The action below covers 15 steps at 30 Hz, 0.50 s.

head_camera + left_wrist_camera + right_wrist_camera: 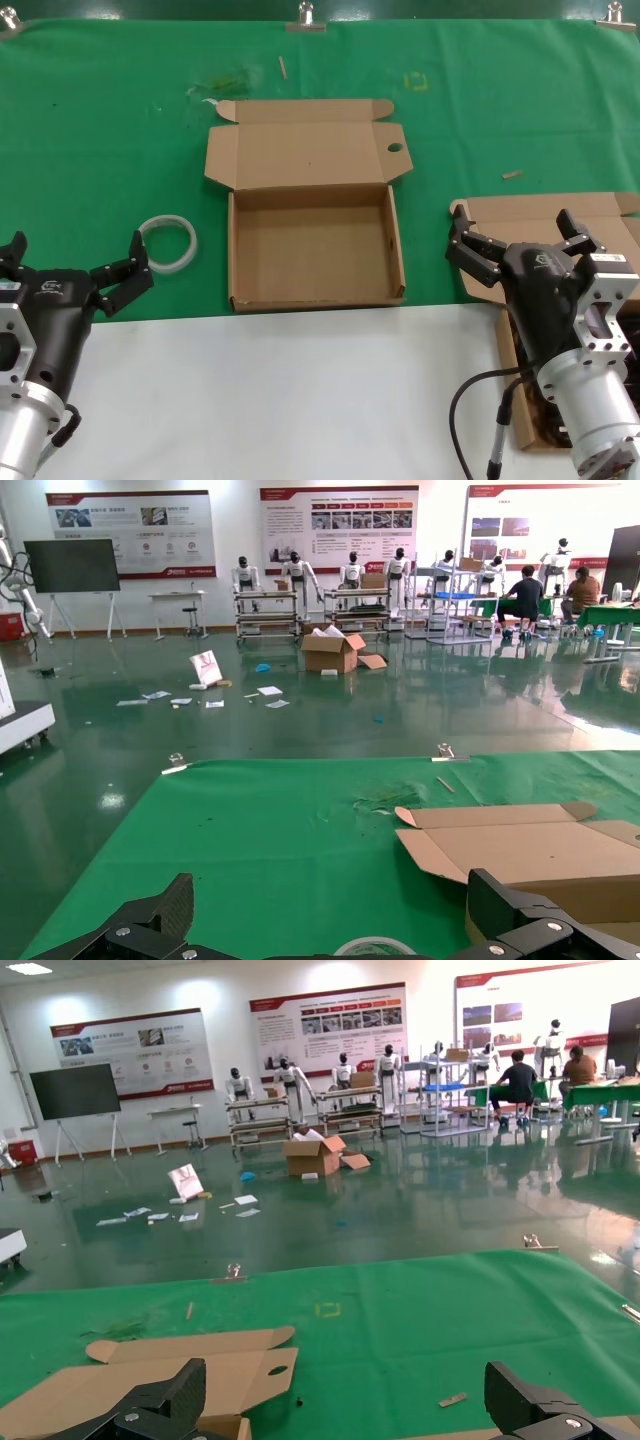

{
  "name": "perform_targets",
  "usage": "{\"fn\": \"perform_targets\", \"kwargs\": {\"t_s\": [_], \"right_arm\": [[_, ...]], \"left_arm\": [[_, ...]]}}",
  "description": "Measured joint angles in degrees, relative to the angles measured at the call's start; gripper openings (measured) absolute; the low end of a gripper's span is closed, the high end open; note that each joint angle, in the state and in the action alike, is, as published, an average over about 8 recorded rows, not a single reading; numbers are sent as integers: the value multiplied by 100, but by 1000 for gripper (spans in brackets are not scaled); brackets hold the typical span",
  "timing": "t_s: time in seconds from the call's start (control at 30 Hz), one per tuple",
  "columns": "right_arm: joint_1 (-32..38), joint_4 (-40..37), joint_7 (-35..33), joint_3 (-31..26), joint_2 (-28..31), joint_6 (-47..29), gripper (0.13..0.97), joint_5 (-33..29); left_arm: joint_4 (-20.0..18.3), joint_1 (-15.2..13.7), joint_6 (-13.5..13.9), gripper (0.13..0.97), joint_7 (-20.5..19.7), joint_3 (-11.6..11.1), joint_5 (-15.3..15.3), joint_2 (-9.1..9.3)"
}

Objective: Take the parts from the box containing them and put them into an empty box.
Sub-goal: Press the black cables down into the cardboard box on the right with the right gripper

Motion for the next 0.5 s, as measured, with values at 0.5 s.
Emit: {"fn": "perform_targets", "kwargs": {"t_s": [0.5], "right_arm": [[0, 0, 0, 0, 0, 0, 966, 0]], "left_arm": [[0, 0, 0, 965, 0, 0, 0, 0]]}}
